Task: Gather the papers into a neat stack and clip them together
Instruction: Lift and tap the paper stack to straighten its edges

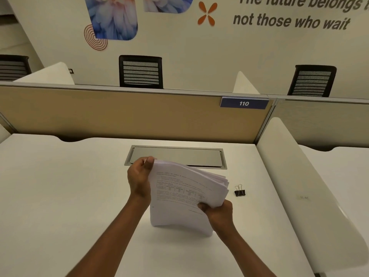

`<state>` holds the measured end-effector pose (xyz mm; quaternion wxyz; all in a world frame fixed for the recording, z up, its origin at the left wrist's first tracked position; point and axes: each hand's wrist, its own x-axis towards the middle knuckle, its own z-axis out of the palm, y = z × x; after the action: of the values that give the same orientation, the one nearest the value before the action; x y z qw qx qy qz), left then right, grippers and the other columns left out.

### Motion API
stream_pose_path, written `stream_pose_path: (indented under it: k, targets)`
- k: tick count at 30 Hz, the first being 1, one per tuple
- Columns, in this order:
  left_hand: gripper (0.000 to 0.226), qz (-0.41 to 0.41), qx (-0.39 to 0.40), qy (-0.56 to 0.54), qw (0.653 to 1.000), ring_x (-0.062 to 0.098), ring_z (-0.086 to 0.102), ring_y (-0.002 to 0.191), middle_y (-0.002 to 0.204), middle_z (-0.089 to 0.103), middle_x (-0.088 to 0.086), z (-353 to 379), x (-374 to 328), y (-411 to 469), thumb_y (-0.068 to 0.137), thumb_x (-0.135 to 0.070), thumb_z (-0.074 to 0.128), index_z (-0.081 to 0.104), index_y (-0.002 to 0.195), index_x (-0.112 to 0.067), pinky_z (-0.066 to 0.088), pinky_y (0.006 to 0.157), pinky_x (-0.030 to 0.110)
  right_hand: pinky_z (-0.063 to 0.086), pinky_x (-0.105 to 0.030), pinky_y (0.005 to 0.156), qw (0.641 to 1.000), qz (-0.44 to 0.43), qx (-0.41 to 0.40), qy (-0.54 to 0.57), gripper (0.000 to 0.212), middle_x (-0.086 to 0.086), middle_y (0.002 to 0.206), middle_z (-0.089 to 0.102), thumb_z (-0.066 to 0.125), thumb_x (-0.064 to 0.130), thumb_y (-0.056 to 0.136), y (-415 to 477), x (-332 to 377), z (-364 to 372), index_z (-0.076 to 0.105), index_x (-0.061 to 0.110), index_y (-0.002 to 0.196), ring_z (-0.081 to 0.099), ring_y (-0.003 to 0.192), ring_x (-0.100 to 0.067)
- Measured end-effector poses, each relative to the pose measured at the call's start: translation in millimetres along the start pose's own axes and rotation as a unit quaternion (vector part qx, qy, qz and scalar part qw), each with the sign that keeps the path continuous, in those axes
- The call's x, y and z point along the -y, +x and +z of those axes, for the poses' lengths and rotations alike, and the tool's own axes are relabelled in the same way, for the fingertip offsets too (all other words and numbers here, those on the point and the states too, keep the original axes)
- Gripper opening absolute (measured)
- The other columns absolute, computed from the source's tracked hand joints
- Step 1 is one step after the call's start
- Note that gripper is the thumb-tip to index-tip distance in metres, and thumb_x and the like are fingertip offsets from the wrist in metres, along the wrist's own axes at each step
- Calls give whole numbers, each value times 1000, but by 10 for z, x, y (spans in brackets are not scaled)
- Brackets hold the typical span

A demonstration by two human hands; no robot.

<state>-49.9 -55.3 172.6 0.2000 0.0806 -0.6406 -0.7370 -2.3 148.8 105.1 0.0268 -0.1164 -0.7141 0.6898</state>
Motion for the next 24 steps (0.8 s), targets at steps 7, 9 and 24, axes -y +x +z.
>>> stream_pose_path:
  k: [7, 9, 24]
  targets:
    - [56, -25, -87, 162, 983, 24, 64, 72, 76, 64, 4, 174, -56, -1, 68, -69, 60, 57, 82, -14, 55, 63, 40, 53, -10, 58, 1000, -7, 16, -2, 37, 8, 83, 68, 74, -15, 69, -2, -33, -21, 70, 16, 89, 69, 71, 4]
    - [37, -36, -91, 183, 978, 24, 64, 73, 76, 63, 3, 197, -53, 4, 78, -55, 65, 56, 79, -19, 56, 66, 41, 54, -10, 59, 1000, -9, 18, -2, 37, 7, 84, 68, 74, -15, 69, -2, -37, -30, 70, 14, 92, 69, 71, -1]
    - [57, 3, -9, 92, 996, 7, 59, 71, 80, 57, -6, 108, -51, -1, 77, -60, 62, 52, 104, -10, 48, 54, 14, 54, -13, 60, 1000, -10, 17, -7, 39, 21, 70, 74, 73, -16, 70, 70, -142, -59, 70, 22, 80, 70, 72, 0]
